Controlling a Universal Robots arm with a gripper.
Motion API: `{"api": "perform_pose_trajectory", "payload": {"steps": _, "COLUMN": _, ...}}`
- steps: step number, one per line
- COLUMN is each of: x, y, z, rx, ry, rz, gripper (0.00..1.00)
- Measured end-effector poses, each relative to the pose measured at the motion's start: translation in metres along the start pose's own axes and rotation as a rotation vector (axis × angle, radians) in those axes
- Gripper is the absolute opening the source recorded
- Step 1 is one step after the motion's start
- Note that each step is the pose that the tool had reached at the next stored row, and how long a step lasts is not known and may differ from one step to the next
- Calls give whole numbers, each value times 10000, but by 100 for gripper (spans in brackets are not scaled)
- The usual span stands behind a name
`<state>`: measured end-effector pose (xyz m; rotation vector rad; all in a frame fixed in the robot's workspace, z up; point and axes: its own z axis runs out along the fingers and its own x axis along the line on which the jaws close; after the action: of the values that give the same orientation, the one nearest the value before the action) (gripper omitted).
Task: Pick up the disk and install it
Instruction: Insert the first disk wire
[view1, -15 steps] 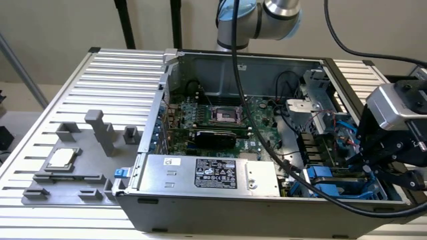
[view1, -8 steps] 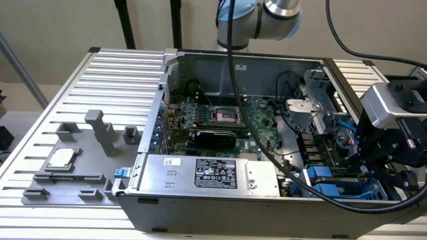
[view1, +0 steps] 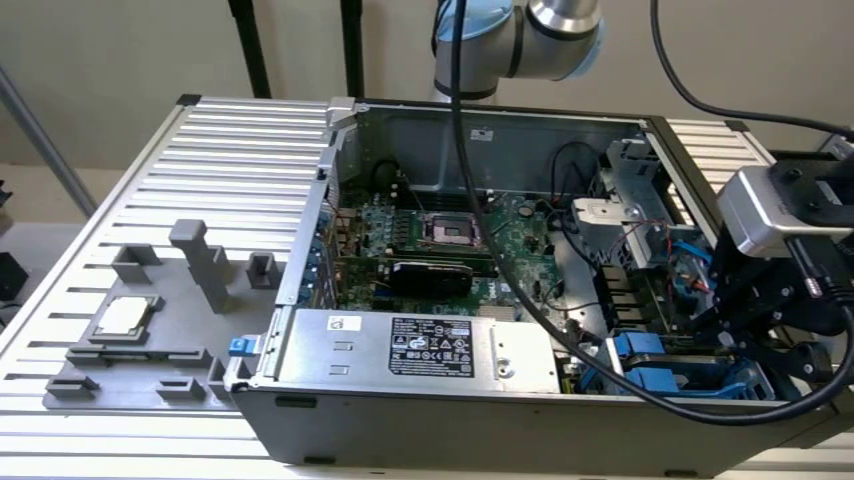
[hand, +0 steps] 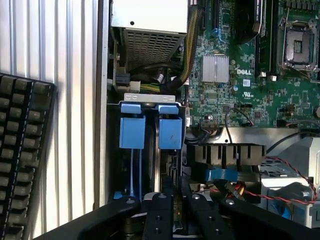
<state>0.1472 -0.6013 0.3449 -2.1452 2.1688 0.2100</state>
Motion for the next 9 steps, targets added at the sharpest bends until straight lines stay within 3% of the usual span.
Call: {"api": "perform_pose_trajectory", "payload": {"steps": 9, "x": -15, "y": 20, "z": 16, "rx": 115, "ry": -15, "rz": 375, "gripper": 16}}
